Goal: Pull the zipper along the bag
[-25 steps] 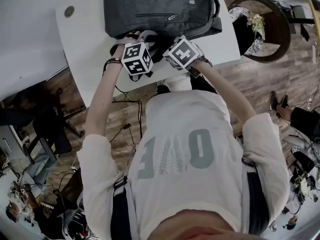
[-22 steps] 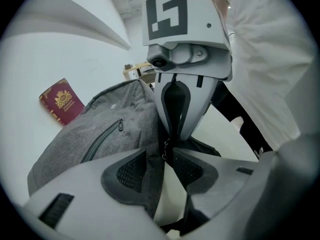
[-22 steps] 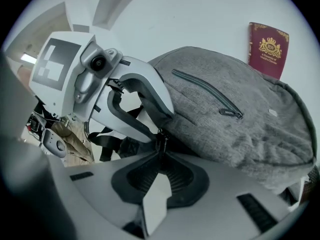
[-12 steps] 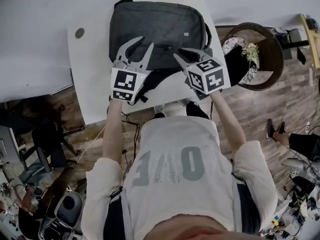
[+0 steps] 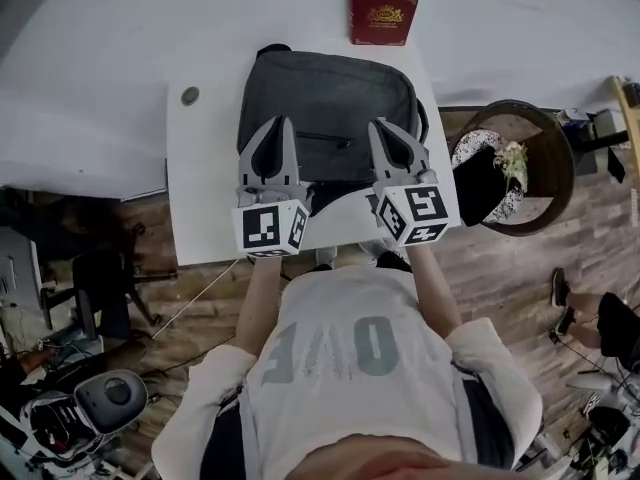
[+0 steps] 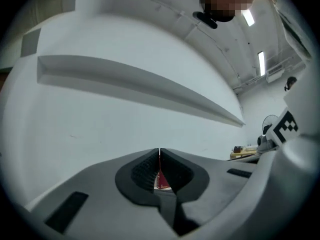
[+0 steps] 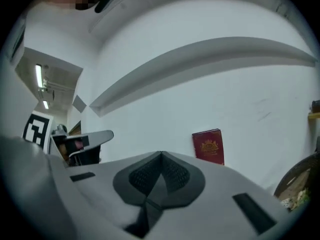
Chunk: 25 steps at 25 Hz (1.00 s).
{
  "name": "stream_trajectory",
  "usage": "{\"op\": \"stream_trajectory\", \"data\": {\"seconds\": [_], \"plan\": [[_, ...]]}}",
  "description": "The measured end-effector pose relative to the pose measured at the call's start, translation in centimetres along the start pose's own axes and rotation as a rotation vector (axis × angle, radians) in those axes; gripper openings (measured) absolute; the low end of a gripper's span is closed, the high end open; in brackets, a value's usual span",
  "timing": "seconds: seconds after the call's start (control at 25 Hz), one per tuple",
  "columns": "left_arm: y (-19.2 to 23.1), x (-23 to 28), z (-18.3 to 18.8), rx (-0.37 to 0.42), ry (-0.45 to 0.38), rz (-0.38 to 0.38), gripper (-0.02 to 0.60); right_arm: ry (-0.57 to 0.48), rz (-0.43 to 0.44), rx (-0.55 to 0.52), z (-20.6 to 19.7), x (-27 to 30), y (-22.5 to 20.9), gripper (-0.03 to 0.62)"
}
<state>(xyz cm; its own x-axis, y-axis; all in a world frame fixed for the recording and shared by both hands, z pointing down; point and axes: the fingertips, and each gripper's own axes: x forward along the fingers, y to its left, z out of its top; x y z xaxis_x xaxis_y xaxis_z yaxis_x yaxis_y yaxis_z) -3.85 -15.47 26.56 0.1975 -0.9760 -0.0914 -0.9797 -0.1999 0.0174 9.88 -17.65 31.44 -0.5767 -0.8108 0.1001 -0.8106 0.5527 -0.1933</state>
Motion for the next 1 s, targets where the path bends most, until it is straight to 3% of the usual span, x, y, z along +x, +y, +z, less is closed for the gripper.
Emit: {"op": "stream_trajectory", "data": {"seconds": [0.12,0.76,1.0], "plan": [[0.6,-1.2,0.0,0.033,-0.003,0.026,0.029,0.009,-0.005,-0.049,-1.3,-0.5,0.7,0.028],[-0.6,-2.3,0.2,0.023,-0.028,0.086,0.028,-0.035,0.0,-0.121,-0.4,-2.0,-1.0,0.028],[1.2,-3.1,0.2,0.001,-0.031,0.1,0.028,-0.032,-0.01,-0.134,-0.4,-1.7,0.0,0.028]]}}
